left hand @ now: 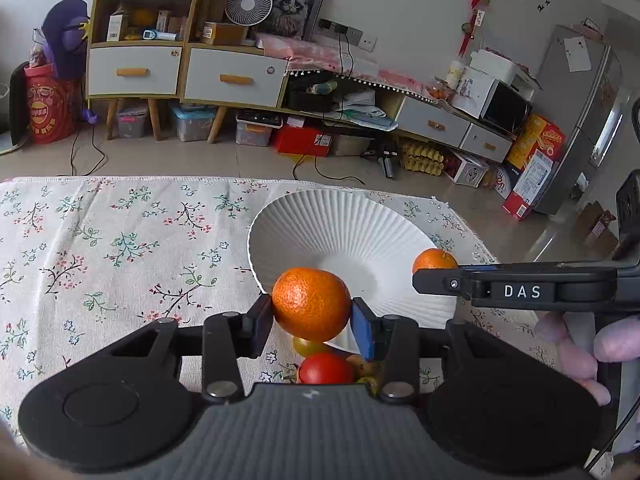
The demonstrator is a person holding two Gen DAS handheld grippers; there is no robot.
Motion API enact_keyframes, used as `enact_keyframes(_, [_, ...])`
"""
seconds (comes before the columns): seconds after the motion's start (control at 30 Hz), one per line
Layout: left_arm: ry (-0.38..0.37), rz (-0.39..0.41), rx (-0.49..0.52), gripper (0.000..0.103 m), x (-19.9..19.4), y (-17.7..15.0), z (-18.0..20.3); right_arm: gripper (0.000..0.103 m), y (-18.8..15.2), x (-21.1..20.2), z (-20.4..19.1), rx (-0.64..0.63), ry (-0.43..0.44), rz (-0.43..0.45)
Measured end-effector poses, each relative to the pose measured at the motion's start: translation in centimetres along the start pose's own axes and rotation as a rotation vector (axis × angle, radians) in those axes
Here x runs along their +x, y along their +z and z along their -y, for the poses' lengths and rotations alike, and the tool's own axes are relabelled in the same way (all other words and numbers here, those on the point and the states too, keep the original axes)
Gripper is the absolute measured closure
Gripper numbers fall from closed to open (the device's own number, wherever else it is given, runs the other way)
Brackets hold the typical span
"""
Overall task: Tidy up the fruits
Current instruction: 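Carry both held oranges up and over the white ribbed bowl, then lower both oranges into the bowl and open both tools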
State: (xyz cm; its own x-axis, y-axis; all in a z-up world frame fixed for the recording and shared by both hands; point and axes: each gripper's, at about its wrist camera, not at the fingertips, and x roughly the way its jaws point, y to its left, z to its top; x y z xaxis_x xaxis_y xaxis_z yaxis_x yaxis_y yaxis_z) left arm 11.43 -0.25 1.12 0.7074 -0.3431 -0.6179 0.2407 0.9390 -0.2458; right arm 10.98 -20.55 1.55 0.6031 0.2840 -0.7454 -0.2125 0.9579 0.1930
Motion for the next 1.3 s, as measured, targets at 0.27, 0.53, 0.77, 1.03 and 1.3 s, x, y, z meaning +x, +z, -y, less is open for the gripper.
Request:
enact_keyframes(0.27, [-0.024, -0.056, 0.072, 0.061, 4.3, 1.1, 2.3, 0.069, 1.2, 1.7, 1.3, 0.014, 0.048, -0.039])
enact_keyframes(0.53, [0.008, -0.118, 0.151, 0.061, 7.6, 1.0, 3.5, 0.069, 1.5, 2.9, 1.5, 0.005, 0.017, -0.067])
enact_keyframes(0.77, [0.023, -0.128, 0.160, 0.061, 8.6, 1.0, 3.7, 0.069, 1.8, 3.5, 2.0, 0.015, 0.008, -0.077])
enact_keyframes(1.03, [0.024, -0.122, 0.177, 0.061, 9.0, 1.1, 3.9, 0.069, 1.7, 3.8, 1.8, -0.001, -0.007, -0.093])
enact_keyframes(1.3, [0.010, -0.099, 0.187, 0.047, 7.8, 1.6, 4.0, 0.053, 1.9, 3.3, 1.9, 0.012, 0.019, -0.073])
